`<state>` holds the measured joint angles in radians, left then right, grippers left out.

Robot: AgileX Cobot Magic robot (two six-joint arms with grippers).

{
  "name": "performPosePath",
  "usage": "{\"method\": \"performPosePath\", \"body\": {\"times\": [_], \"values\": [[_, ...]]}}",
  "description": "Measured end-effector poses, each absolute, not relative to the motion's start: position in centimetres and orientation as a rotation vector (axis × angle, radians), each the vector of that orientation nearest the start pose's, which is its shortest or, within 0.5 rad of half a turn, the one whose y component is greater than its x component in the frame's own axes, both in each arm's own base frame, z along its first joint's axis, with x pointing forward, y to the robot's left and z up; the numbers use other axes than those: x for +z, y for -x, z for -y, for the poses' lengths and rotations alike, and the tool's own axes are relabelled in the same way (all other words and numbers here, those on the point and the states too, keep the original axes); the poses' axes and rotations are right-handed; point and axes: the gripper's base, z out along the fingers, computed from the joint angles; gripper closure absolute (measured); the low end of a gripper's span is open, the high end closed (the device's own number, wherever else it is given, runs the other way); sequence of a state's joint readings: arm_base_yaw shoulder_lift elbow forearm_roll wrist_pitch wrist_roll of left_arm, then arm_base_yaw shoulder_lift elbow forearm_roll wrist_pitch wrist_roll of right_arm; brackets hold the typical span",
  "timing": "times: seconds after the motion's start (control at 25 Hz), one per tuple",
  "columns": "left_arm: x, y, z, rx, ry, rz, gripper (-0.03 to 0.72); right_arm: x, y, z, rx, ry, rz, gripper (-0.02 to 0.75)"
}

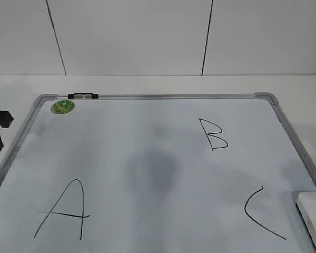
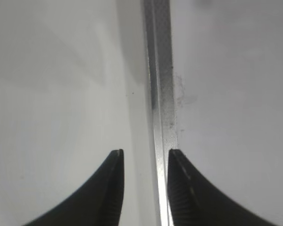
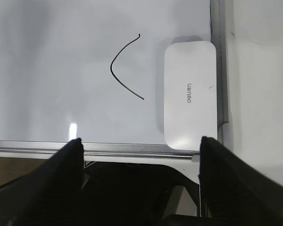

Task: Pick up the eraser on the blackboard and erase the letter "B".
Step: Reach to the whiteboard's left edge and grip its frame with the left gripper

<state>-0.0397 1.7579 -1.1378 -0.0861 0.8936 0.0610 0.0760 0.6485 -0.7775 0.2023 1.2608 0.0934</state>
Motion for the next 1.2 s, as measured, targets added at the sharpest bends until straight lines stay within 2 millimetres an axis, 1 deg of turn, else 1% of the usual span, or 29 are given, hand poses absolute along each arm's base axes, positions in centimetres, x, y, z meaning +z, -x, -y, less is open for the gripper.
{"method": "performPosePath", "body": {"times": [0.32, 0.52, 0.96, 1.2], "values": [[19.0, -34.5, 2.1, -0.121, -0.078, -2.982, 0.452, 32.3, -8.2, -2.4, 0.334, -0.036, -2.616, 0.154], [18.9, -34.8, 2.1, -0.120, -0.087, -2.980, 0.452, 32.3, -8.2, -2.4, 0.334, -0.036, -2.616, 0.154], [16.4, -35.2, 2.3, -0.153, -0.106, -3.047, 0.452, 32.3, -8.2, -2.4, 0.336, -0.036, -2.616, 0.154], [16.3, -35.2, 2.3, -0.154, -0.109, -3.047, 0.452, 32.3, -8.2, -2.4, 0.336, -0.036, -2.616, 0.154]]}}
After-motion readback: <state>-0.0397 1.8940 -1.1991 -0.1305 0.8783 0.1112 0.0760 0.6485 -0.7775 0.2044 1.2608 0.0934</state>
